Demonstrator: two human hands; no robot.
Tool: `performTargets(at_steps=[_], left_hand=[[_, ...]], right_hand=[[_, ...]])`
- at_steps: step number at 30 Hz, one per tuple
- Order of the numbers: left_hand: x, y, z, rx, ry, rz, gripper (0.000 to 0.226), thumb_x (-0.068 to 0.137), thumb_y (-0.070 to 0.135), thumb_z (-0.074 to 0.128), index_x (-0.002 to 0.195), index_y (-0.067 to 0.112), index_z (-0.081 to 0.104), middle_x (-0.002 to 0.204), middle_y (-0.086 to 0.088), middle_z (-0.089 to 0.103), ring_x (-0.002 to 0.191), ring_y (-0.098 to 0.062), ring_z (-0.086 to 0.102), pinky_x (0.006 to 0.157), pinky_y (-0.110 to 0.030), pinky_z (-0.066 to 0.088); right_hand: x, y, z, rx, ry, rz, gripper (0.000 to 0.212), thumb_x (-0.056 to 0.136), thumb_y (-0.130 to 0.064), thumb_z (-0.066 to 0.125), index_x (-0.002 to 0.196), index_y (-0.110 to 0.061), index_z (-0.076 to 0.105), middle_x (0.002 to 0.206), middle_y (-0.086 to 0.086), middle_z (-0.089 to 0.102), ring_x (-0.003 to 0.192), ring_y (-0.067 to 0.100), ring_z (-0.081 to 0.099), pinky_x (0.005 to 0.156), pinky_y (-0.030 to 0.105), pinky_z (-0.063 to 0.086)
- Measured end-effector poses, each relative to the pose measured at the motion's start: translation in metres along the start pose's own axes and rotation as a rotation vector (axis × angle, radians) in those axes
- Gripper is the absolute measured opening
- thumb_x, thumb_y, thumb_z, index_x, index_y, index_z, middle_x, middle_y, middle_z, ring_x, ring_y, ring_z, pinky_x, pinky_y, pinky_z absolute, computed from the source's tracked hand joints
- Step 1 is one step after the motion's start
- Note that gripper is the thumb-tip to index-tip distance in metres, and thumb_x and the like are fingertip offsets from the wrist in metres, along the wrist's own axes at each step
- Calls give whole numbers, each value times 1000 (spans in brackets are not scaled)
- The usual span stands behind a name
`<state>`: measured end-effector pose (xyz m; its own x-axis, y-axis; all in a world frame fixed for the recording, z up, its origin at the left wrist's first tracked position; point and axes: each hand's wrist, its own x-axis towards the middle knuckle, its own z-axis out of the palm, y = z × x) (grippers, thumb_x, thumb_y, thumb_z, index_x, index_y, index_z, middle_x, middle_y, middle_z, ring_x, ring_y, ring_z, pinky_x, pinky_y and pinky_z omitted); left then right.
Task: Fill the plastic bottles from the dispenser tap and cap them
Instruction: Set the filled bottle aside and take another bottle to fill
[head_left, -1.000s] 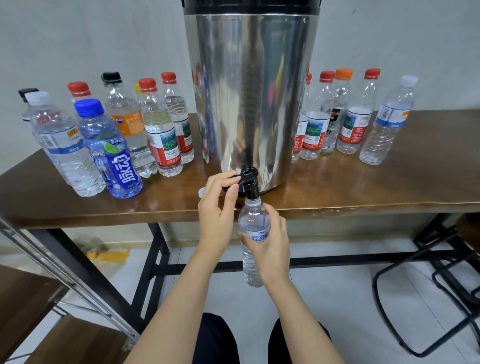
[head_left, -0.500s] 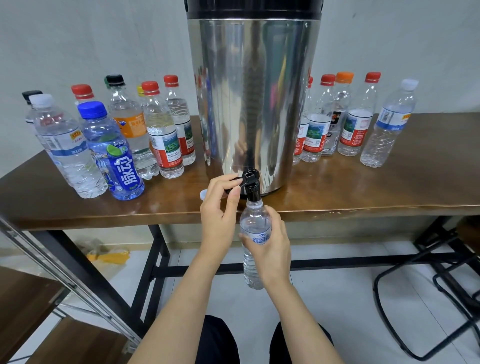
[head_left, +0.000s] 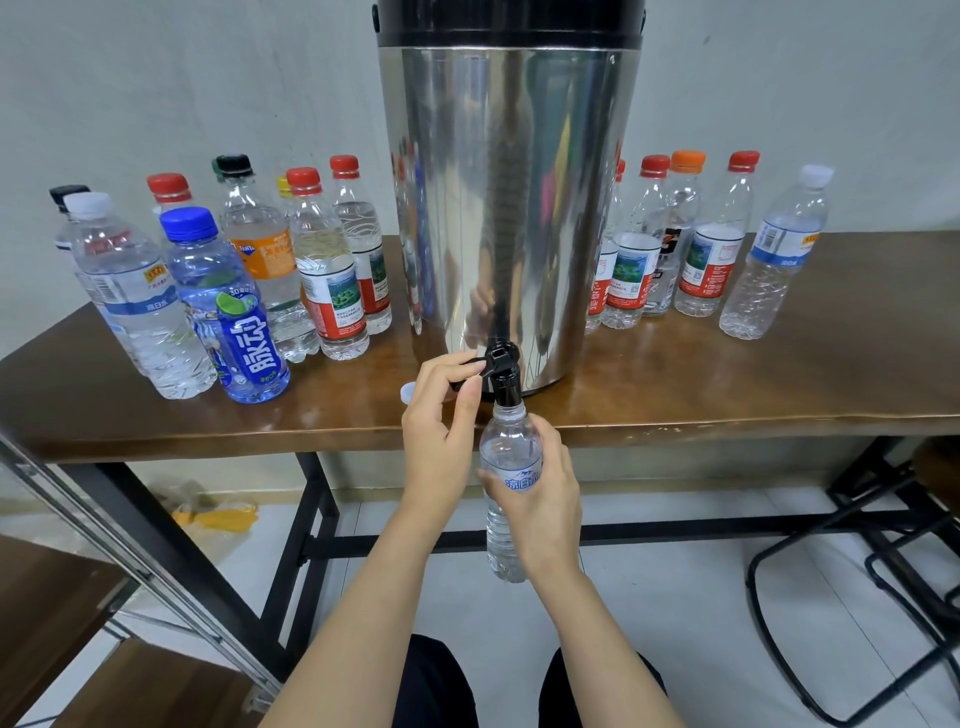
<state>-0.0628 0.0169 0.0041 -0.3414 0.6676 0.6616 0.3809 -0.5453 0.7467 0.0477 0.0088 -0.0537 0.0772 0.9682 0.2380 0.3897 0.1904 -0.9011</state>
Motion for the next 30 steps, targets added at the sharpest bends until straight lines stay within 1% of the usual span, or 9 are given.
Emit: performTargets(at_steps=[2,6,8,11,13,15,21,27,30], left_hand=[[0,0,0,0,2,0,19,99,14,52,108,11,68,115,22,60,116,-12,58,100,-29,47],[0,-1,0,-9,-3,10,20,100,19,51,109,13,68,115,26,59,117,-16,58,99,-43,50],[0,-1,0,-12,1,16,20,99,20,51,109,14,67,115,26,59,116,-16,58,98,-45,51],[0,0,0,-10,6,5,18,99,14,52,108,13,68,115,24,60,116,-13,59,100,-36,49],[0,1,1,-6,6,3,18,98,12,52,108,11,68,115,19,60,115,-10,58,99,-28,48],[0,1,1,-7,5,0,18,98,12,52,107,10,68,115,16,60,115,-9,58,98,-23,46],[0,0,1,-2,7,1,18,98,10,52,107,8,68,115,15,60,115,-11,59,98,-24,46],[0,2,0,7,4,-3,19,98,11,52,108,7,68,115,14,60,114,-7,58,97,-17,43],[0,2,1,6,2,-11,19,98,12,52,108,8,68,116,13,60,115,-8,58,98,-18,43]], right_hand=[[0,0,0,0,-1,-2,76,74,-35,83,138,-38,41,131,-20,52,117,5,53,88,34,51],[0,0,0,-4,-1,-5,77,74,-34,83,138,-38,41,131,-19,53,116,5,53,88,32,51],[0,0,-1,-6,-3,-5,77,74,-34,83,139,-38,41,131,-19,53,116,5,53,88,32,51],[0,0,0,-2,-1,-6,77,74,-34,83,138,-38,41,131,-19,53,116,5,53,87,32,51],[0,0,0,0,-1,-7,76,74,-34,83,138,-38,41,130,-19,53,116,5,54,87,33,51],[0,1,0,-1,-1,-9,77,74,-34,84,138,-38,41,131,-18,53,116,5,54,88,34,52],[0,1,0,2,0,-17,77,74,-34,84,138,-38,41,130,-19,53,116,3,53,89,32,51],[0,1,0,10,-4,-19,75,74,-34,83,137,-39,41,129,-20,54,116,4,54,89,34,52],[0,1,0,7,-3,-18,75,74,-34,83,137,-40,41,128,-21,54,116,4,54,89,34,52]])
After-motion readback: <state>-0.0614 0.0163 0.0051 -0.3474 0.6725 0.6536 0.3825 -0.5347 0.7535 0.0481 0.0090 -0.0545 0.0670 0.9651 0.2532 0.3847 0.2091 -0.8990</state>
